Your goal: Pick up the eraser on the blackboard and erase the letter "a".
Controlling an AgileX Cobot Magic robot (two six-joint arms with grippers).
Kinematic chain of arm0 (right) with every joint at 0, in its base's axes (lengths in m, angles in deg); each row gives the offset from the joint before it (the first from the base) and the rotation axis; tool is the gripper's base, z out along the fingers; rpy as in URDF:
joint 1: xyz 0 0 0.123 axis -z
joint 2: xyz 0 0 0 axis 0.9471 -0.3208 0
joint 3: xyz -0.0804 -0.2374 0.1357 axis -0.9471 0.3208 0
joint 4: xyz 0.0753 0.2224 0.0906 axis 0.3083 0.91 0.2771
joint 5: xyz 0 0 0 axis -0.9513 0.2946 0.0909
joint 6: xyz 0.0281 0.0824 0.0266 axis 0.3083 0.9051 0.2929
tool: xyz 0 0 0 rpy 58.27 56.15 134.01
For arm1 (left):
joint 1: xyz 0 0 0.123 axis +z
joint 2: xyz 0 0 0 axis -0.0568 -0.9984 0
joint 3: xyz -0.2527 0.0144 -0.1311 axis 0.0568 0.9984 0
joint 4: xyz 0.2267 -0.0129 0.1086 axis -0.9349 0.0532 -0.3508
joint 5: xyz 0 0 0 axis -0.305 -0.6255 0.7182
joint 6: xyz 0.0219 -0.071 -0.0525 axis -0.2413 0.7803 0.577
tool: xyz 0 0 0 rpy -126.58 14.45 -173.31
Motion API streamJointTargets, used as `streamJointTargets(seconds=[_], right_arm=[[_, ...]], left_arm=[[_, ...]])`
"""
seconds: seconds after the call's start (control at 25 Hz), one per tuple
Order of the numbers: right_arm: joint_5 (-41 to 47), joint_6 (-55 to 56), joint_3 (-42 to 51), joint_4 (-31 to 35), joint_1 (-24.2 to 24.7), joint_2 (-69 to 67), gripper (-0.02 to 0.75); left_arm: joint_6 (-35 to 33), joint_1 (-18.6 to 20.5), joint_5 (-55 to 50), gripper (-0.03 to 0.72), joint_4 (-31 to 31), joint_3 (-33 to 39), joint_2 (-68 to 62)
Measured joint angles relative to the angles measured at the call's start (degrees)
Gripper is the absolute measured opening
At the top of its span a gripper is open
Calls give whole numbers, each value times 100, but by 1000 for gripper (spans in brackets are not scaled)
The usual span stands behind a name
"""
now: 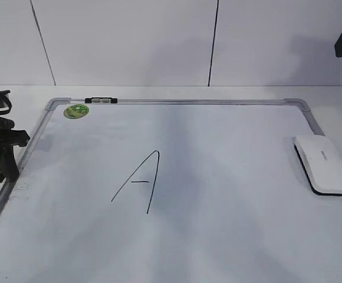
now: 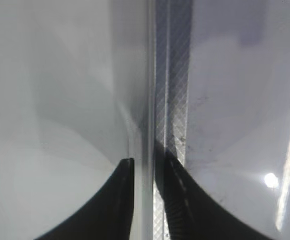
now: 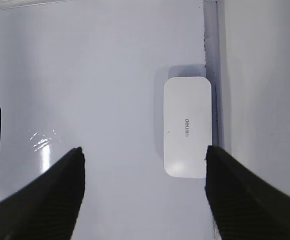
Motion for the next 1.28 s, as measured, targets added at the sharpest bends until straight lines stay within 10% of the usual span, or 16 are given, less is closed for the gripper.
streamJointTargets(seconds=[1.28], right_arm=[[51, -352, 21, 831, -341, 1155, 593]], left_arm=[[318, 0, -1918, 239, -26, -807, 3908]])
